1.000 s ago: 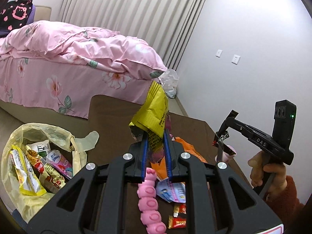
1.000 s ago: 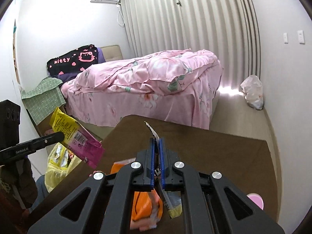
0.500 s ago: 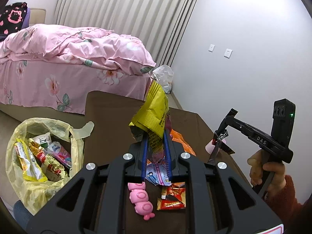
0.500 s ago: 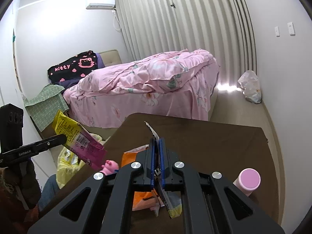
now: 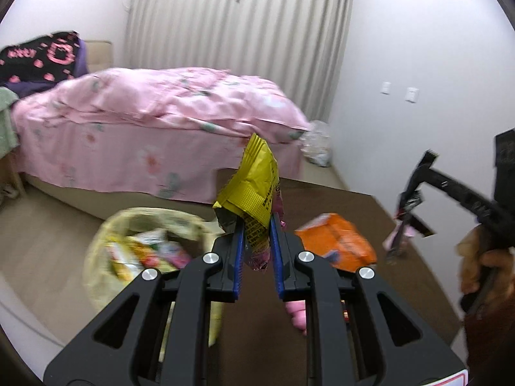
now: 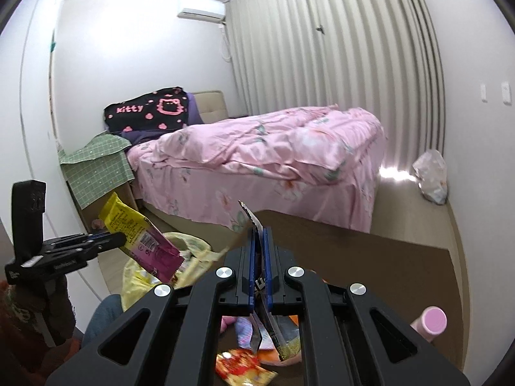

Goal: Collect trash
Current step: 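Carry both wrappers over the yellow bag and open both grippers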

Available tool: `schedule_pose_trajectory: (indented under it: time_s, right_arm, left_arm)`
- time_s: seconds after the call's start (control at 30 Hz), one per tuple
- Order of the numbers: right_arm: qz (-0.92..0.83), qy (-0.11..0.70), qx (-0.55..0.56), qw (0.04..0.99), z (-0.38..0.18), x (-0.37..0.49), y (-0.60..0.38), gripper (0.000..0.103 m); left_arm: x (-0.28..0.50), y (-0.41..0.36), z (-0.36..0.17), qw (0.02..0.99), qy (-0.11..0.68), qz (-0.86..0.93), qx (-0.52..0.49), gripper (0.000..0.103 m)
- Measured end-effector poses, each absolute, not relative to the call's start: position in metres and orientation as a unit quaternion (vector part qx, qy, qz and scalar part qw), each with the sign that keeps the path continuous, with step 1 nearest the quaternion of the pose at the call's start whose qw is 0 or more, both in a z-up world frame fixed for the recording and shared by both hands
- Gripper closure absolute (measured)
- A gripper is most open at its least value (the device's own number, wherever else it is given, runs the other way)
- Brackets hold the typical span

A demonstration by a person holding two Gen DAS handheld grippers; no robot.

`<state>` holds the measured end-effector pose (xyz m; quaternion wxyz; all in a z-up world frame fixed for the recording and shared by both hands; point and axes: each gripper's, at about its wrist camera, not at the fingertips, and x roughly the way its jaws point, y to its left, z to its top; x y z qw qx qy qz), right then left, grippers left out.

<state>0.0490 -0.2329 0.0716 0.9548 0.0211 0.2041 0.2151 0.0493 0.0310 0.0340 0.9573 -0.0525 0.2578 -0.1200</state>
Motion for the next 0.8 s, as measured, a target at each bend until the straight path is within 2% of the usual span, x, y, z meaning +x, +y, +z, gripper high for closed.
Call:
schedule_pose_trajectory:
  time_s: [0.4, 0.8]
  right_arm:
    - [0.273, 0.205, -0.028, 0.940, 0.088, 0.055, -0.145, 0.097]
    - [0.302, 0.219, -0.046, 0.927, 0.080, 0.069, -0.104, 0.097]
  left_arm:
    - [0.034, 0.098, 0.040, 0.967, 0.238, -0.054, -0.072, 0.089]
    - [0.035, 0.136, 0.029, 0.966, 0.238, -0.022, -0.098, 0.089]
